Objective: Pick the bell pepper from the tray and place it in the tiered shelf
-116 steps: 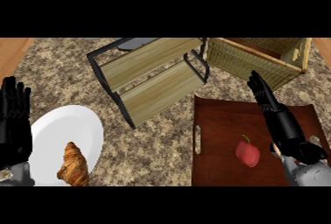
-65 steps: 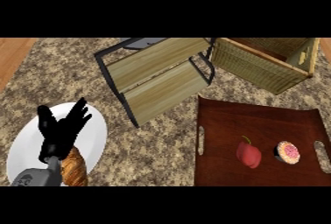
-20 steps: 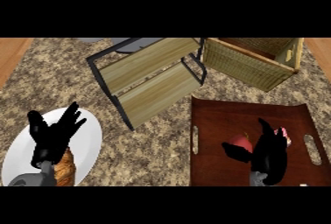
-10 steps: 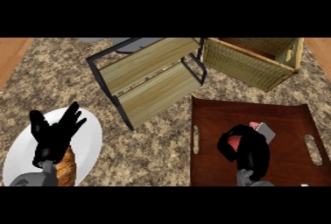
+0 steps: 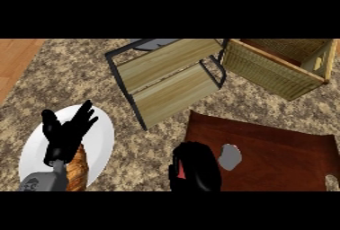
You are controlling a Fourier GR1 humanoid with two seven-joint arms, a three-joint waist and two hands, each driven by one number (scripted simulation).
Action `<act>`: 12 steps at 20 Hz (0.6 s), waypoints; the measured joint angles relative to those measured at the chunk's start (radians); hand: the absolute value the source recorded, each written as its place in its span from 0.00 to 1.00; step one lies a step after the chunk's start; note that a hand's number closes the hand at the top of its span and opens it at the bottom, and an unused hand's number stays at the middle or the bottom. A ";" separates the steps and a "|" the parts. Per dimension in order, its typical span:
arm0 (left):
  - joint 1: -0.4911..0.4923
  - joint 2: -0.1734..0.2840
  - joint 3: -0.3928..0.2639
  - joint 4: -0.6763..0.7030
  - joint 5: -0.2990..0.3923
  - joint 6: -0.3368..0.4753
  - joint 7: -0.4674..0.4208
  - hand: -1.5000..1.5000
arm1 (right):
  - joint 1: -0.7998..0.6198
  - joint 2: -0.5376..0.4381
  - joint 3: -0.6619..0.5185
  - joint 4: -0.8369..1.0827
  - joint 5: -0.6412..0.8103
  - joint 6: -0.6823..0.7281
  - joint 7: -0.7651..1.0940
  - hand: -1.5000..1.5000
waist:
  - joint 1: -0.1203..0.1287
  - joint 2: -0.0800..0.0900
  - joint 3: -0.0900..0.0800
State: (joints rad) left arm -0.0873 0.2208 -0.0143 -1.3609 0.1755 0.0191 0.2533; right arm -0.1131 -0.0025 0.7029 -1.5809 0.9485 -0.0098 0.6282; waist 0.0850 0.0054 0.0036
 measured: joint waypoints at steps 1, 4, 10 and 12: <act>0.000 0.002 0.002 0.002 0.001 -0.002 0.003 0.50 | -0.015 0.001 0.043 -0.018 -0.034 0.033 -0.038 1.00 | -0.002 0.000 0.000; 0.014 0.009 0.012 -0.003 0.000 0.008 0.015 0.50 | -0.071 0.002 0.124 -0.123 -0.109 0.134 -0.102 1.00 | -0.027 -0.007 0.001; 0.053 0.014 0.035 -0.024 0.002 0.020 0.023 0.50 | -0.164 0.001 0.130 -0.451 -0.187 0.283 -0.014 1.00 | -0.070 -0.014 0.003; 0.060 0.011 0.035 -0.034 -0.001 0.026 0.024 0.50 | -0.216 0.002 0.080 -0.548 -0.231 0.333 0.060 1.00 | -0.075 -0.014 0.002</act>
State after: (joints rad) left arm -0.0277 0.2315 0.0211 -1.3948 0.1749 0.0447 0.2770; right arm -0.3291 -0.0010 0.7834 -2.1292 0.7178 0.3234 0.6881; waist 0.0097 -0.0084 0.0058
